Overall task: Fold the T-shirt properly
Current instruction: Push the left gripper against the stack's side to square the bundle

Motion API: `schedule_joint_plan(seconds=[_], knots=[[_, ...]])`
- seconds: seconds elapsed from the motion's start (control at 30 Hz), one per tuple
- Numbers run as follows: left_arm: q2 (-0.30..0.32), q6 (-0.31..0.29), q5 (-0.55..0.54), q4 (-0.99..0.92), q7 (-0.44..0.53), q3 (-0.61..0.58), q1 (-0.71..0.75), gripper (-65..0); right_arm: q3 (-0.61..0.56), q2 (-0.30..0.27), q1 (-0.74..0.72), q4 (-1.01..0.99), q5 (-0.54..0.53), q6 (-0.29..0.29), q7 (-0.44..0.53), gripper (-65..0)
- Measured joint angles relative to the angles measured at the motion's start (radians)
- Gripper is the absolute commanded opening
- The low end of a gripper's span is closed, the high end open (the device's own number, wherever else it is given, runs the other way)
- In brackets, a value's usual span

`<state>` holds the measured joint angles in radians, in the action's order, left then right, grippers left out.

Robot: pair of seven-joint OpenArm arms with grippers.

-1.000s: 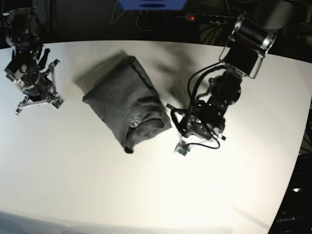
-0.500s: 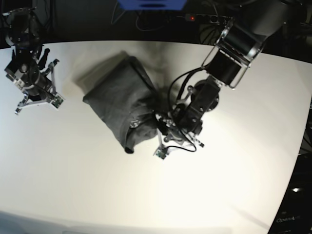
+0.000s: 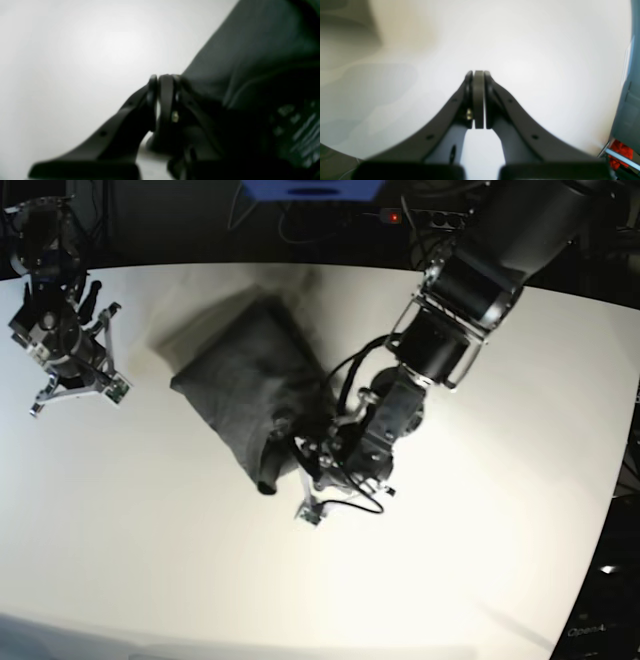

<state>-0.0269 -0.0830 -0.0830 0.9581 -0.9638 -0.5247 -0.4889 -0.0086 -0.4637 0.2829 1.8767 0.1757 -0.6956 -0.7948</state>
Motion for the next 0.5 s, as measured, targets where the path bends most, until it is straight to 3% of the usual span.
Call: schedule_joint_plan(seconds=[0.1,0.2,0.4,0.5], knots=[[0.090,0.003,0.005,0.156,-0.177,0.047,0.045,-61.7,0.000,0.000,0.002,0.000,0.001,0.000,-0.001,-64.4],[0.170,0.005,0.011,0.333,-0.269,0.120,0.105,-61.7,0.000,-0.001,-0.002,-0.001,-0.001,0.000,0.001,-64.4],[0.207,0.001,0.008,0.483,-0.338,0.173,0.136,-61.7,0.000,0.001,0.000,-0.001,-0.001,0.000,0.003,-64.4],[0.202,0.001,0.008,0.475,-0.365,0.124,0.198,-61.7,0.000,0.001,0.000,-0.001,0.001,0.000,0.000,-64.4]])
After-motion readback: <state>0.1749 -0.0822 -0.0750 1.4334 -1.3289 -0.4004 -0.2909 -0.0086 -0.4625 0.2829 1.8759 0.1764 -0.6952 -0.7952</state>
